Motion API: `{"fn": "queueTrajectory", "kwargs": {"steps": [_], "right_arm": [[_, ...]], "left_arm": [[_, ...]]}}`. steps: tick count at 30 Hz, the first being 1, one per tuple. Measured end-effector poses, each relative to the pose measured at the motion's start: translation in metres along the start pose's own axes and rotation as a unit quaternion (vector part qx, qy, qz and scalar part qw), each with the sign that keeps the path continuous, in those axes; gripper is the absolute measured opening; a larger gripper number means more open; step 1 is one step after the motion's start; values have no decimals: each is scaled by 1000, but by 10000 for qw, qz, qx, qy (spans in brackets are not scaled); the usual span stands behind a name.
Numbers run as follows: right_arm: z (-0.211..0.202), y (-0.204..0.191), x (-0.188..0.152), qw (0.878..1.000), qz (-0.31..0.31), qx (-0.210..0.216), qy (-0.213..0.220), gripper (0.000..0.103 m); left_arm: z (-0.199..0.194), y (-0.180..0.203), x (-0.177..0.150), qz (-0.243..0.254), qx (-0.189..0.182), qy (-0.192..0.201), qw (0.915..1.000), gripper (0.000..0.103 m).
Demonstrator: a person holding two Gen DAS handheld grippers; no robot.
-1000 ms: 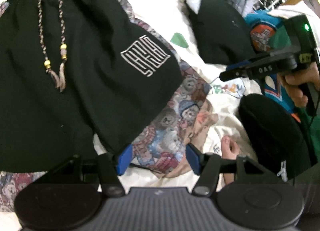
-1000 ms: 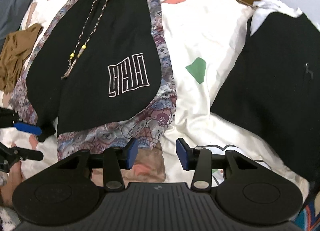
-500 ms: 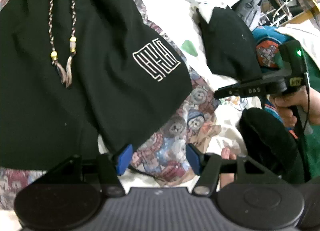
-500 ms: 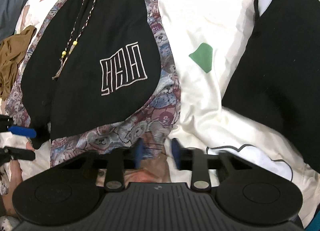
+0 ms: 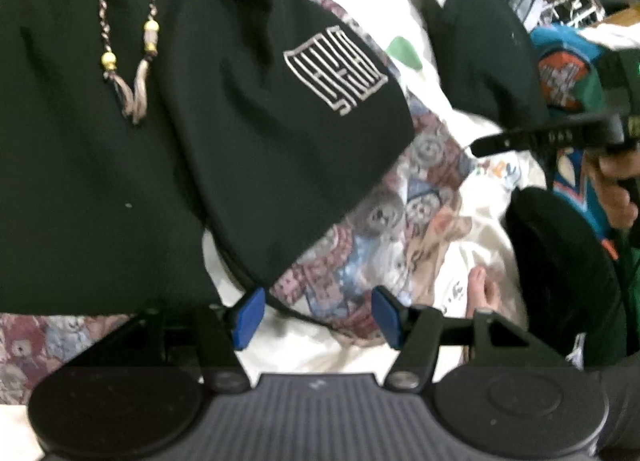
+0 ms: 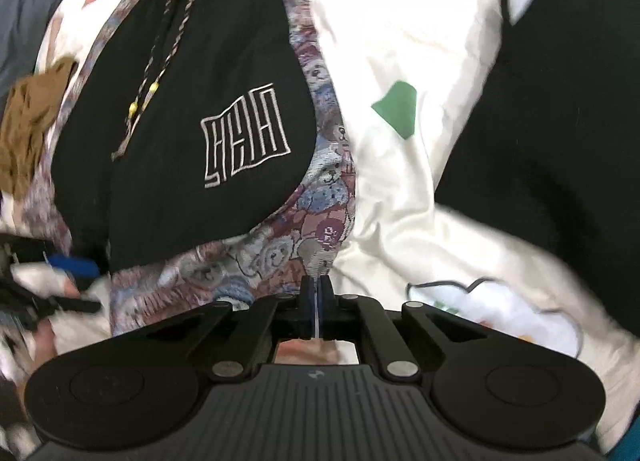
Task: Fold clothes
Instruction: 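Close both grippers on the trouser leg hems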
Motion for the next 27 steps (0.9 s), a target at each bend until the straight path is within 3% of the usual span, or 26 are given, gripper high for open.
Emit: {"fn": "queueTrajectory", "kwargs": {"steps": [9,13,17,19,22,27], "right_arm": [[23,-1,-6,9999,97,-19,-82,31],[29,8,-6,9995,310,-26,-80,34],[32,11,-5,9994,336,0,-61,34],[33,10,-3,9995,304,2,-32,34],[35,9,-2,9998,211,-64,1,34],[41,11,0,9997,200,-136,-73,35]], "left_arm": [[22,-15,-8,-241,130,-344,9990,64],[32,-23,-7,-256,245,-408,9985,71],[38,-24,-3,-251,240,-300,9989,67],[38,-21,-2,-153,145,-273,9994,41],[33,-19,2,31,24,-262,9996,12],[10,-31,7,-60,-19,-161,9999,7]]}}
Point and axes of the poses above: each gripper's, at about its wrist camera, not at the fingertips, and z roughly the way its jaws point, y to its right, x to its top, the point moved 9 cm from there along z, roughly the way its jaws point, and after that the axes turned 2 degrees about y, right-handed, at the moved point
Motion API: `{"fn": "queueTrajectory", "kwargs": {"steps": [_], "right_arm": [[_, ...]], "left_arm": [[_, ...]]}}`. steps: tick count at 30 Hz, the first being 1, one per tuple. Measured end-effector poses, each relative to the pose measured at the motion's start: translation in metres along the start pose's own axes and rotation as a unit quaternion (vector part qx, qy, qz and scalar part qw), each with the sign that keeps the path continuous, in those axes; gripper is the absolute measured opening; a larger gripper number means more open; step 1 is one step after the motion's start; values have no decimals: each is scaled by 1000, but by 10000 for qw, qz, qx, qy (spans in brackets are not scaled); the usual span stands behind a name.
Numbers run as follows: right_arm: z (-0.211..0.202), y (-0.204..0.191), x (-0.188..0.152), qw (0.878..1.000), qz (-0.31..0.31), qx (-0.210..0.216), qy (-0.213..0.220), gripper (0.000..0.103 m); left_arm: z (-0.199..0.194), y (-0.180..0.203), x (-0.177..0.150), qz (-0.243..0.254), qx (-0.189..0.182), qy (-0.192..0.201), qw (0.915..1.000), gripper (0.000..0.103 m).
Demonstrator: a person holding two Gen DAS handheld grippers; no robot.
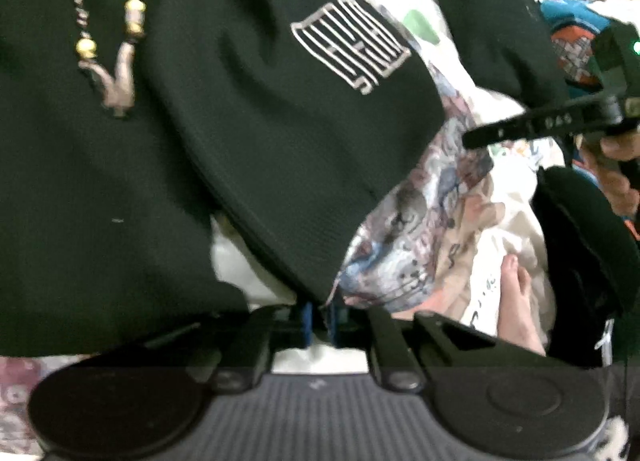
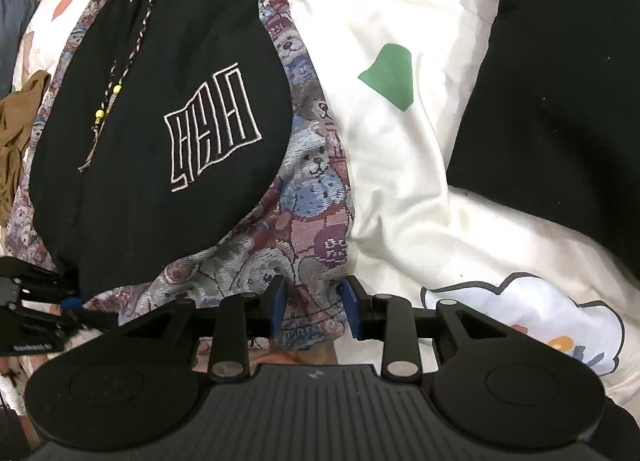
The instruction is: Fold clothes
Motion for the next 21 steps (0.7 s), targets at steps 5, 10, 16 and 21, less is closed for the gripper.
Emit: {"fn": "queueTrajectory", "kwargs": {"steps": [5,10,16,21], "right_arm": [[5,1,1,9999,37,-84,-54,41],[14,-10,-2,9996,-202,-106,-175,42],[16,-22,-9,9983,-506,-5,-303,9],[-4,-28,-2,9957,-856,-29,-352,3]], "left_arm": [[-17,-18,-4,-115,143,85,9998,7],[-23,-15,-8,-144,72,102,9998,7],[-27,-5,-5,-115,-46,162,9998,7],[-35,-2,1,-84,-197,206,9996,7]]}}
Point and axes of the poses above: each gripper's, at about its wrist camera, not at the fingertips, and z roughly the way its jaws point, y to its right, x to its top, the point moved 9 cm from there along z, roughly the way its jaws point, and after that the axes turned 2 degrees about y, right-handed, at the moved point
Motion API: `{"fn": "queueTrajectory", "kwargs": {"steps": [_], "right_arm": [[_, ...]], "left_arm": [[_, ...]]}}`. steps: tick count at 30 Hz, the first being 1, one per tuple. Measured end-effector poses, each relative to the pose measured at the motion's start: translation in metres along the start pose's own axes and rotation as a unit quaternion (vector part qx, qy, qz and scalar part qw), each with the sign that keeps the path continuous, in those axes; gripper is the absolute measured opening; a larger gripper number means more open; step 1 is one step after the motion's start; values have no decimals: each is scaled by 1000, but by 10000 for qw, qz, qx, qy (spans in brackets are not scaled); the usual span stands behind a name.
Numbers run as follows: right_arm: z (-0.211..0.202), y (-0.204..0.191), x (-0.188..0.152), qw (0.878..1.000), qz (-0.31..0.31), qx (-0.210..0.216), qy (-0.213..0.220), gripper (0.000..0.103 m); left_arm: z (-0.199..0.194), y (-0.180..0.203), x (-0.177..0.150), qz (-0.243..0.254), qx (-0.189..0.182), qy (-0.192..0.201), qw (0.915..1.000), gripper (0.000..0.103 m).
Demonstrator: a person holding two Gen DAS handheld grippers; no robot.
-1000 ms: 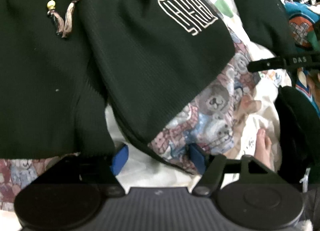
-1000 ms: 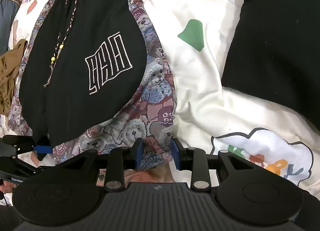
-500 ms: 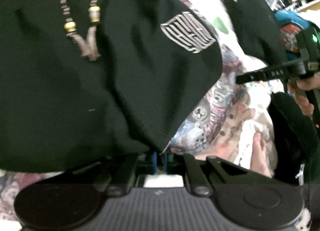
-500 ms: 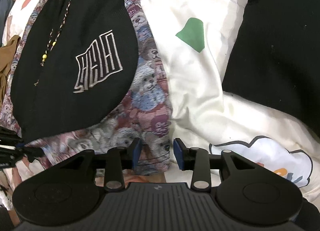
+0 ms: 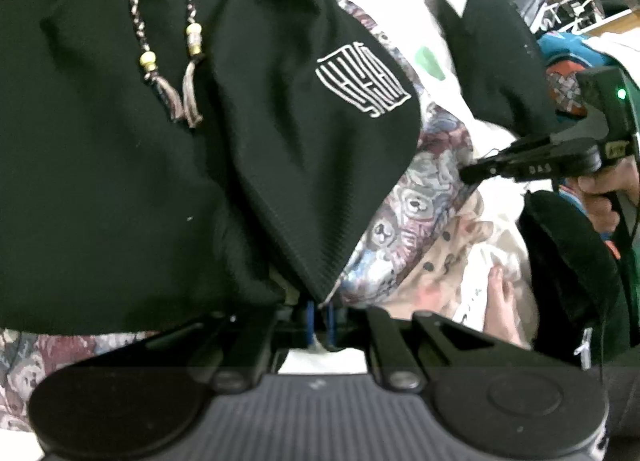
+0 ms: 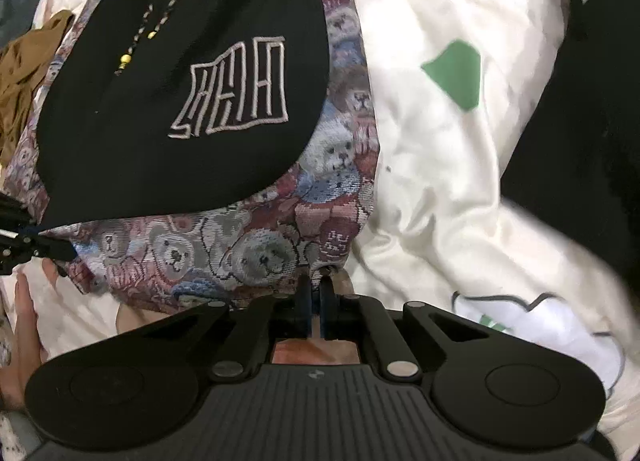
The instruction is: Fold clothes
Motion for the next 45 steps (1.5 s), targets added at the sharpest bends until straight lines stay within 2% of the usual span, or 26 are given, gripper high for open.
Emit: {"fn": "queueTrajectory", "kwargs": {"steps": [3,5,7,10,13,14,16,18,26,29,32,35,36,37,40,45], "right_arm": [[-21,-1,6,9997,-222,-53,16,3],[-38,1,16,9988,-427,-103,223,3],[-53,5,30,9983,-376,-97,426,3],[-69,8,45,9971,-89,98,746,4],[-70,5,51,9958,187,253,859,8],[-66,6,50,9961,265,262,801,10],[-58,7,49,9965,402,266,682,26],[-48,6,46,9972,410,206,586,34],[0,8,8,9991,399,-107,-16,36],[10,11,-3,9991,312,-278,-76,36],[14,15,-7,9983,565,-174,-15,36],[17,15,-11,9982,591,-54,17,33],[17,14,-12,9986,518,-44,10,20],[16,14,-15,9993,361,-48,10,2],[4,13,-17,10000,-2,-9,47,2],[-35,22,-5,9994,-197,-144,236,2]], "left_arm": [[-3,11,6,-39,-203,93,9997,7],[-6,17,10,-11,-300,160,9994,7],[-11,27,17,112,-332,281,9990,7],[-19,27,26,138,-219,457,9986,7],[-27,16,32,90,-40,610,9981,6],[-28,12,34,57,25,649,9979,6],[-31,1,37,-29,184,716,9973,6],[-32,-9,38,-90,281,716,9970,6],[-28,-23,37,-190,418,606,9971,6],[-25,-22,33,-213,370,538,9976,6],[-20,-19,28,-226,273,425,9985,6],[-17,-16,25,-197,193,349,9990,6],[-18,-14,25,-169,151,349,9991,6],[-18,-11,24,-140,110,349,9992,6],[-25,-2,26,-108,-219,486,9985,6],[-29,10,29,-70,-433,503,9978,6]]}}
Point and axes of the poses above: each gripper's, at about its wrist camera, not at the fingertips, and z roughly the way its jaws point, y to its right, x to its top, the point moved 9 cm from there along z, roughly the way its jaws point, and after that the axes turned 2 degrees about y, right-handed, at the moved point
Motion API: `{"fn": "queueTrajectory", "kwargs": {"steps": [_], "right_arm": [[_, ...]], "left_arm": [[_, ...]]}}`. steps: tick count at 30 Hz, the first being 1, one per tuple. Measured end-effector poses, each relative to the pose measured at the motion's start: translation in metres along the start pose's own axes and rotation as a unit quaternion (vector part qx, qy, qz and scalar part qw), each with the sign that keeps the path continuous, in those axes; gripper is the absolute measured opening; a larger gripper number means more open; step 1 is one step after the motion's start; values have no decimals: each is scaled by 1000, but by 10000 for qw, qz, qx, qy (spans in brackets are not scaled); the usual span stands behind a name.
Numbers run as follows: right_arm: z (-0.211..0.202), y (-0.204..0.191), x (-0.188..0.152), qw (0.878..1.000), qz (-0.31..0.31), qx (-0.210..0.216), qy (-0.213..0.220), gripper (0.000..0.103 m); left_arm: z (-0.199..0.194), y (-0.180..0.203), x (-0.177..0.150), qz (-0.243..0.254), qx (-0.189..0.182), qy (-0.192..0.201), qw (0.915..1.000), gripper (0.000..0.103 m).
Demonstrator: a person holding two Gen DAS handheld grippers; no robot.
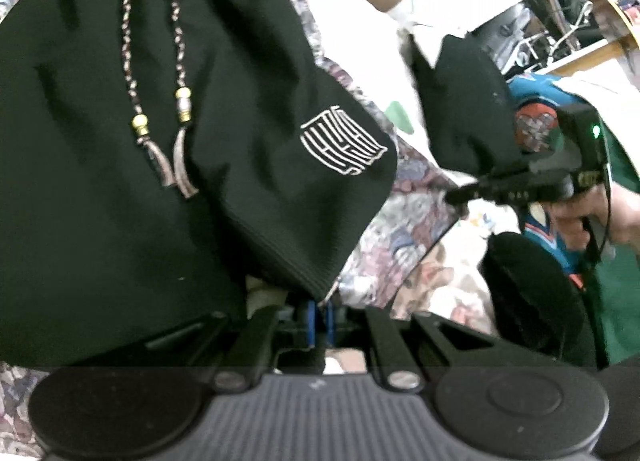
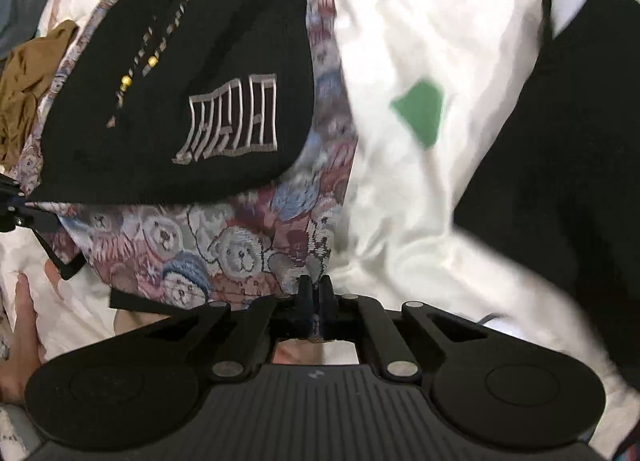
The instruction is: Fold clothes
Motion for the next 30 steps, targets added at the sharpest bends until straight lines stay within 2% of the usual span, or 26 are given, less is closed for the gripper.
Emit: {"fn": "queueTrajectory", "kwargs": {"steps": [6,11,12,13,15,17,18,19,21,24,30], "right_arm": [[-40,25,13,9998,-51,-191,32,2],[-40,26,2,9993,-87,-271,-223,2],[-37,26,-2,9991,-93,-286,-304,2],[-33,27,-5,9988,-88,-321,-356,2],[-25,31,-7,9984,-41,-454,-345,4],[-16,32,-9,9981,4,-545,-272,8],[-12,31,-11,9979,-21,-567,-300,16],[-6,28,-13,9977,-73,-575,-348,31],[0,23,-13,9981,-126,-518,-314,50],[7,18,-10,9982,-143,-509,-282,56],[17,36,-12,9968,146,-741,-279,57]], "left_arm": [[6,23,-7,-14,-439,-155,9989,6],[20,24,-22,-45,-347,-427,9985,9],[27,19,-28,-128,-203,-598,9979,15],[33,11,-34,-279,-1,-733,9969,32],[39,-4,-42,-517,319,-828,9947,52],[41,-9,-45,-534,397,-803,9945,55],[44,-12,-48,-536,412,-819,9943,57],[46,-13,-49,-563,402,-826,9942,59],[47,-13,-48,-644,349,-756,9944,60],[52,-8,-45,-669,216,-676,9952,62],[63,-5,-45,-589,249,-757,9951,64]]}}
Point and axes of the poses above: each gripper's, at about its wrist camera, not at the fingertips, and z roughly the way its jaws point, y to its right, x to its top, the point moved 9 cm from there along z, roughly the way its jaws point, and after that the axes turned 2 degrees about y, right-handed, at the moved point
